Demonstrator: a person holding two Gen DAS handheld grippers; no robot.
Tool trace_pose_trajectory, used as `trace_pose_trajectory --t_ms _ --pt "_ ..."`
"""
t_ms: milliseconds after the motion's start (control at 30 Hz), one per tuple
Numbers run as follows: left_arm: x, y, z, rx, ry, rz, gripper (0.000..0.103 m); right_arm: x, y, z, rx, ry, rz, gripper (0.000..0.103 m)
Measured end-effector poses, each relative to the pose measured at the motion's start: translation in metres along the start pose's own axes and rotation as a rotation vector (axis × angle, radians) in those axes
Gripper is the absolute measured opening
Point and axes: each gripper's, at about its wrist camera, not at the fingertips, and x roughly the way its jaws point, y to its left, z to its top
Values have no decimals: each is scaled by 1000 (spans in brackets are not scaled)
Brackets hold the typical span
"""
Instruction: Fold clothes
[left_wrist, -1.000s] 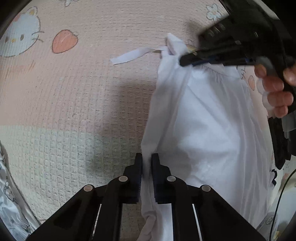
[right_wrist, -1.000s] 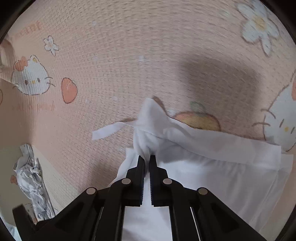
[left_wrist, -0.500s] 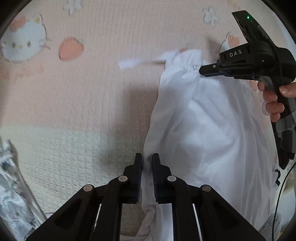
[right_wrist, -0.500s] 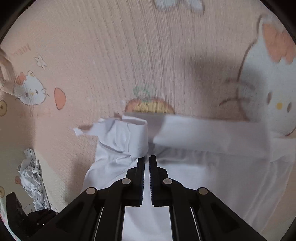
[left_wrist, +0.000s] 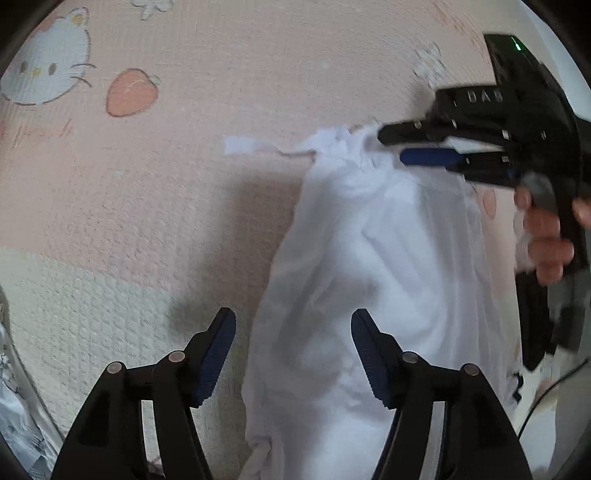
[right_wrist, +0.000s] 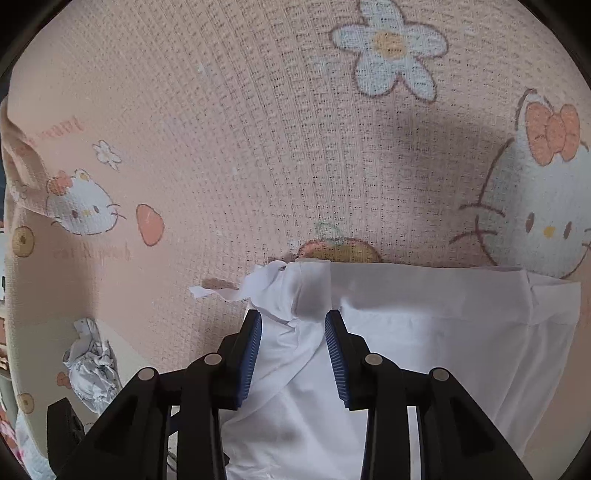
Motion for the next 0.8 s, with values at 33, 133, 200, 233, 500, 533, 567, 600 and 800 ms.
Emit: trace_pose_trajectory --t_ms 33,133,200,233,500,533,567,600,800 --pt "-1 -3 2 20 -12 24 63 1 2 1 -5 -11 -3 35" --pt "-1 -19 10 107 -42 81 63 8 6 5 -18 0 -32 35" --pt "0 -28 18 143 -47 86 63 15 9 8 -18 11 -59 35" --pt "1 -32 20 150 -45 80 63 18 11 9 -21 15 -63 35" --pt "6 -34 32 102 1 -15 63 45 22 5 -51 46 -191 16" --pt "6 -36 32 114 -6 -17 63 45 24 4 -62 44 -189 7" --pt "5 -39 33 126 -13 -19 63 46 26 2 -74 42 -184 7" --pt "5 -42 33 138 -20 -20 63 44 29 0 -89 28 -180 7" --pt "-4 -59 39 214 -81 -1 62 14 39 -5 -89 -83 -24 6"
